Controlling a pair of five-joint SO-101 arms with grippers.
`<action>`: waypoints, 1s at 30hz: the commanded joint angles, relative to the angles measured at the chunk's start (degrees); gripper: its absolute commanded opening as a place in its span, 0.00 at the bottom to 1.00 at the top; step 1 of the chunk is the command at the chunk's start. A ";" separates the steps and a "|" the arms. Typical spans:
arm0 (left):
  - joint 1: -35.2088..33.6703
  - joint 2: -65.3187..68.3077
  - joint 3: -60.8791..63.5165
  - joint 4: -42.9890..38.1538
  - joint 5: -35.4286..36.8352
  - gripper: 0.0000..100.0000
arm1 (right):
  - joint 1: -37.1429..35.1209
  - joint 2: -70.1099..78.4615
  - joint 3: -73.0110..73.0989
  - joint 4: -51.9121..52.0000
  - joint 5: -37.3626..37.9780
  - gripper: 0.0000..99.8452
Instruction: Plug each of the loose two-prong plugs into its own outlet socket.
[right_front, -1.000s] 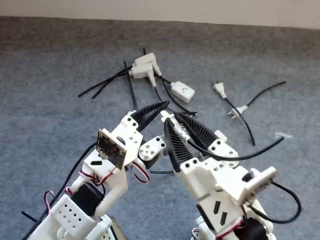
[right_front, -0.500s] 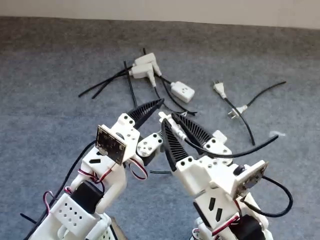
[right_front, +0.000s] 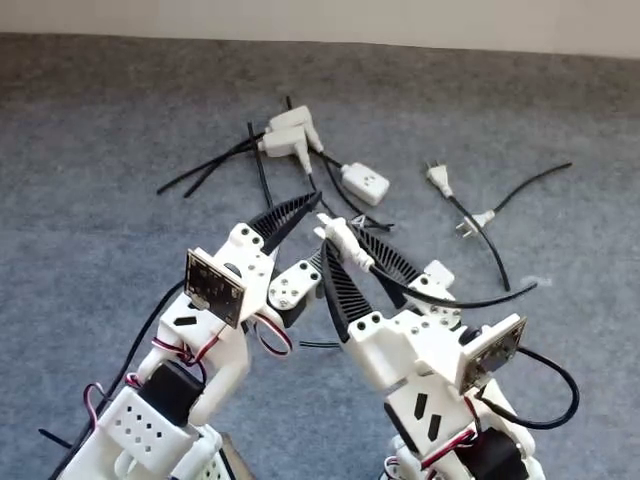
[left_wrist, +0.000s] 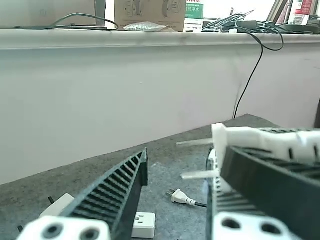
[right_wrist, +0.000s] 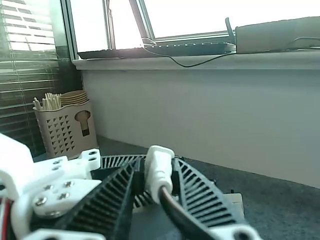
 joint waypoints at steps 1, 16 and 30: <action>-0.31 -0.84 -1.80 -0.26 0.00 0.20 | -0.48 1.10 -4.97 3.03 1.05 0.03; -0.13 -0.84 -1.80 -0.26 0.00 0.20 | -6.99 1.71 -8.66 9.89 9.76 0.03; -0.22 -0.84 -1.80 -0.26 0.00 0.20 | -6.90 1.71 -8.66 12.35 9.76 0.10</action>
